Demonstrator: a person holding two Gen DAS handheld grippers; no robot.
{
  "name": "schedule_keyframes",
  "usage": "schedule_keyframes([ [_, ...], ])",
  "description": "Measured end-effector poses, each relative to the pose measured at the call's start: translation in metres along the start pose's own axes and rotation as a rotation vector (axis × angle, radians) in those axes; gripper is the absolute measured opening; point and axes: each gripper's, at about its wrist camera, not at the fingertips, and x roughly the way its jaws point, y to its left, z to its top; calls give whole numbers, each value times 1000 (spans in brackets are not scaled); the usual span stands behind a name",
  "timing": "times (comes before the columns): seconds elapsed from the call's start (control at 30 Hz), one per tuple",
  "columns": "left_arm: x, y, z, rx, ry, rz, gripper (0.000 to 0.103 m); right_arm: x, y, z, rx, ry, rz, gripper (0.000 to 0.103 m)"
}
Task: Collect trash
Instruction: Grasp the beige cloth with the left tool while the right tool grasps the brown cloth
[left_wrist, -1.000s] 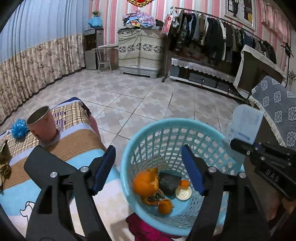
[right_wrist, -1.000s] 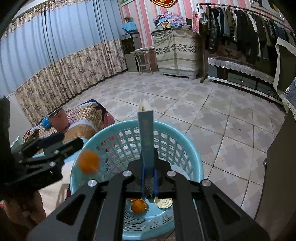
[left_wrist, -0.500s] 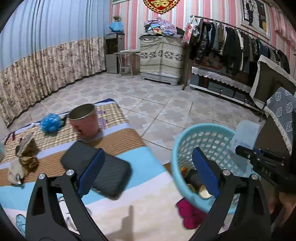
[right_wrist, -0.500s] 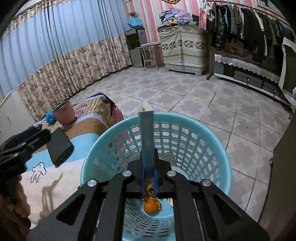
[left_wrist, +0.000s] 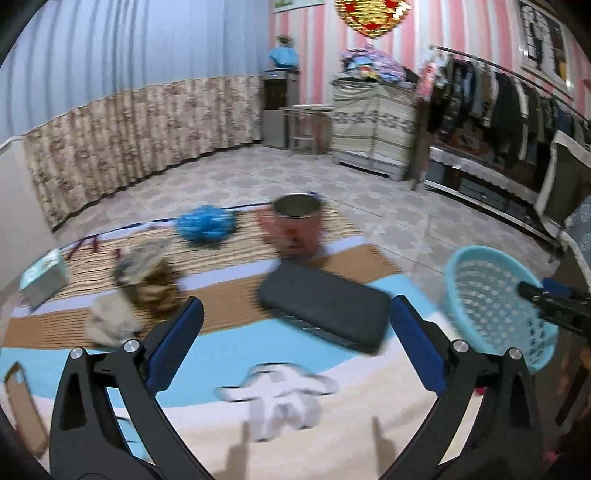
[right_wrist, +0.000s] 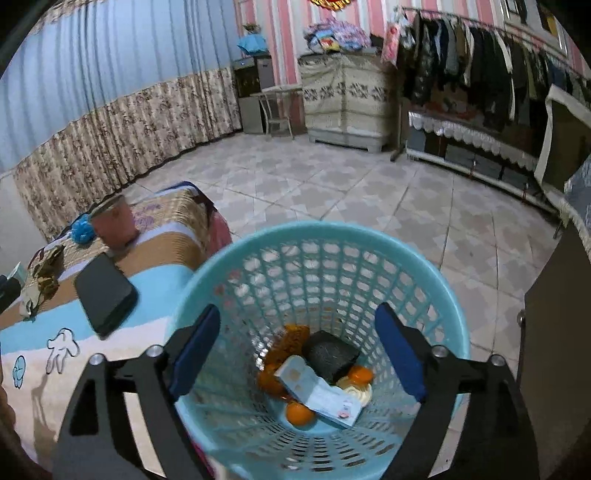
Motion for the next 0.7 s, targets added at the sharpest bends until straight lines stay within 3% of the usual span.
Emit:
schedule_keyframes([
  [0.27, 0, 121, -4, -82, 21, 172, 97, -19, 112, 13, -101, -73, 120, 94],
  [0.5, 23, 199, -21, -193, 61, 221, 97, -6, 218, 15, -216, -66, 204, 96],
  [0.7, 50, 223, -35, -191, 130, 220, 96, 14, 268, 20, -281, -26, 225, 96],
])
